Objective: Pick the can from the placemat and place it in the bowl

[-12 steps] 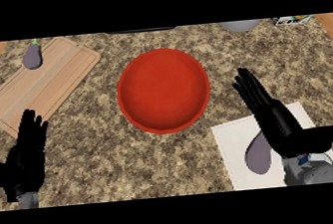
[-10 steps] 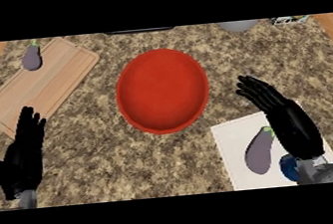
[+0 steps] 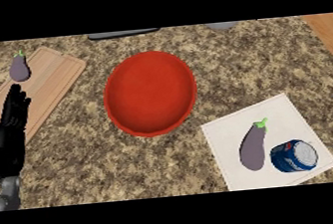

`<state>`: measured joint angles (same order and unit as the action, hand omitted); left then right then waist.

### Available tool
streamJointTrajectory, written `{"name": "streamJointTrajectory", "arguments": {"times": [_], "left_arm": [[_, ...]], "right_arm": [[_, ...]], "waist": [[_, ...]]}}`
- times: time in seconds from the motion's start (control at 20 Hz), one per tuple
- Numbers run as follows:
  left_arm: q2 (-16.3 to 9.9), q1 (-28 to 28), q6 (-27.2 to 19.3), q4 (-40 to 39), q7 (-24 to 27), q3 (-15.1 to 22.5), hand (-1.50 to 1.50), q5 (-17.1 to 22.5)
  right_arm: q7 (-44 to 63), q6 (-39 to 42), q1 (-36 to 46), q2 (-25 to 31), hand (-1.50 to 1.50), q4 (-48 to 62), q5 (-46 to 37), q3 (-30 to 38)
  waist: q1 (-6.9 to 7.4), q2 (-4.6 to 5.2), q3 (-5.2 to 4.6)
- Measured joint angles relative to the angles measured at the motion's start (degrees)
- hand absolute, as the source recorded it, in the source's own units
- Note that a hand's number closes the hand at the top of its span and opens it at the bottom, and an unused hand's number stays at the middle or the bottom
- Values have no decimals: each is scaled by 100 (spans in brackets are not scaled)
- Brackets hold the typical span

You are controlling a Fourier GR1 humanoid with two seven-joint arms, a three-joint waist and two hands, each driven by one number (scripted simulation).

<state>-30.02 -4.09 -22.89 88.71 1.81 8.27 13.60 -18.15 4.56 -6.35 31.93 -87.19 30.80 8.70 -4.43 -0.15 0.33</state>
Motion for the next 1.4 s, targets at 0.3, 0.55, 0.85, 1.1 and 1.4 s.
{"name": "streamJointTrajectory", "arguments": {"times": [0.3, 0.55, 0.85, 1.1, 1.4], "left_arm": [[-68, -394, -5, 153, -489, 237, 0, -302], [57, -584, -58, 103, -623, 372, 0, -516], [77, -702, 1, 196, -831, 409, 0, -608], [140, -888, 96, 94, -907, 359, 0, -681], [248, -1026, 229, -11, -977, 241, 0, -787]], "right_arm": [[-1528, 1227, -1024, 663, -150, 341, -381, 736], [-1569, 1554, -1486, 1428, -150, 113, -948, 1020], [-691, 1428, -1718, 2103, -150, -673, -1715, 963], [327, 1534, -1569, 2379, -150, -1404, -2056, 649], [1287, 1802, -1255, 2310, -150, -2040, -2377, 119]], "waist": [[169, -6, -16], [265, 4, -31], [367, 7, -43], [412, 15, -42], [436, 17, -38]]}}
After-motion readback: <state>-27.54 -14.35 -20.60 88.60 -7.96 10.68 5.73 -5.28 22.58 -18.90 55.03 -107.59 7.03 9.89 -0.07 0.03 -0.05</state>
